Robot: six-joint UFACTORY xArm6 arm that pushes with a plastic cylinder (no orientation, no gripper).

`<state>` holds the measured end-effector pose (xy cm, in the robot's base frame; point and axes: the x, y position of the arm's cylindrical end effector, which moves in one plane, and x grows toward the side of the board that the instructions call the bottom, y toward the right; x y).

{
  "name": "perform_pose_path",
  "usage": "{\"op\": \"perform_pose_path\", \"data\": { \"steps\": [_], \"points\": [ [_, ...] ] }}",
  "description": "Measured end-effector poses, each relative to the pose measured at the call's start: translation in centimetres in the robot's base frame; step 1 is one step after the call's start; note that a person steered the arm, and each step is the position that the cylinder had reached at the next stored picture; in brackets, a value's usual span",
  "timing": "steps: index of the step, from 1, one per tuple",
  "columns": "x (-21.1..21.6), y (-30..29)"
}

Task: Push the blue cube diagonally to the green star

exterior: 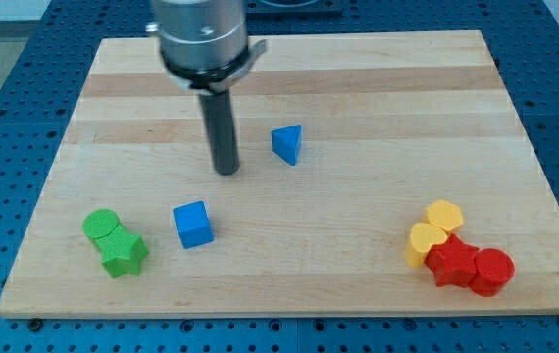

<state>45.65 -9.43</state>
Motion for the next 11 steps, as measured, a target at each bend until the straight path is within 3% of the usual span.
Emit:
{"op": "perform_pose_path", "data": {
  "steps": [1, 3, 4, 5, 6, 11],
  "points": [
    [4.0, -0.8],
    [4.9, 0.5],
    [5.7, 4.1],
    [9.9, 4.8],
    [12.6, 1.7],
    [6.5, -4.6]
  ]
}}
